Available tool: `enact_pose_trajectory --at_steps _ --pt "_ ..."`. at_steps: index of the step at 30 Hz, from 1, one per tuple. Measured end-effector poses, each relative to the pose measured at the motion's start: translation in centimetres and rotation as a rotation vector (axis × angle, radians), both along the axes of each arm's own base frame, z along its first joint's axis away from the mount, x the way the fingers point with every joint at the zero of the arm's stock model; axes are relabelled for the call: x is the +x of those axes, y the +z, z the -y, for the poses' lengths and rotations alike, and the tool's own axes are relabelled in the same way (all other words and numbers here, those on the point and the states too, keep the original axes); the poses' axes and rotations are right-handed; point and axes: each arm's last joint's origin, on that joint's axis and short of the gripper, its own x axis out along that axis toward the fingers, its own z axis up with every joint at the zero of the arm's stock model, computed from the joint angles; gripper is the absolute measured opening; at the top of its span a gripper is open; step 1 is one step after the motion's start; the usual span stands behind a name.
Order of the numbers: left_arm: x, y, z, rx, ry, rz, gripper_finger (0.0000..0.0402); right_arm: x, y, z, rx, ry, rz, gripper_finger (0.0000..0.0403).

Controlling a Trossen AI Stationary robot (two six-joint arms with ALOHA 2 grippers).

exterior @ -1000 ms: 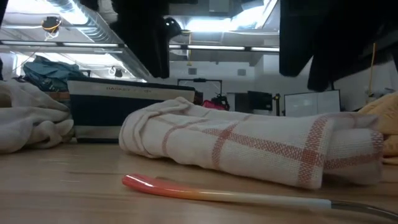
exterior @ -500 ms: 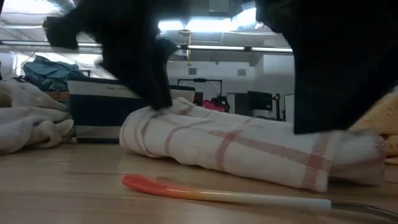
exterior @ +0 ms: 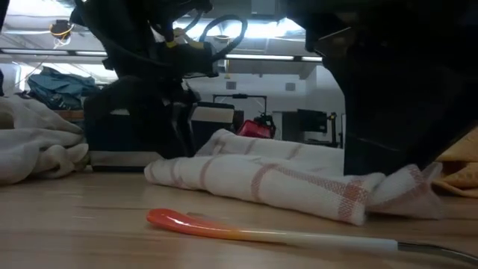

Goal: Fold towel
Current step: Fold the right white patterned towel

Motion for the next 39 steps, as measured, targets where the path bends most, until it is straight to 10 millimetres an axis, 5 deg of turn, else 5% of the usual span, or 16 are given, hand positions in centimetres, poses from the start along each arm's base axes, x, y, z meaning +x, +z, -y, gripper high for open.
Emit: enact_pose_trajectory --at_steps 6,10,19,30,35,39 --pt "0.5 4.6 -0.2 -0.001 -0.025 0.197 0.0119 0.2 0.1 -0.2 0.027 0.002 0.016 0.0188" --pt "1.1 5.3 -1.2 0.041 -0.024 0.265 0.0119 0.3 0.1 -0.3 0.037 0.003 0.026 0.0188" --pt "2.2 3.7 -3.1 0.023 0.035 0.237 0.0119 0.3 0.1 -0.3 0.038 0.002 0.028 0.0188" --pt "3.4 -1.0 -4.3 0.027 0.078 0.101 0.0119 0.3 0.1 -0.3 0.039 0.002 0.030 0.0188" --pt "3.3 -0.6 -4.1 0.007 0.101 0.117 0.0119 0.4 0.2 -0.3 0.029 -0.001 0.039 0.0188" --pt "2.9 1.6 -3.8 -0.005 0.091 0.184 0.0119 0.4 0.2 -0.3 0.011 -0.005 0.055 0.0188"
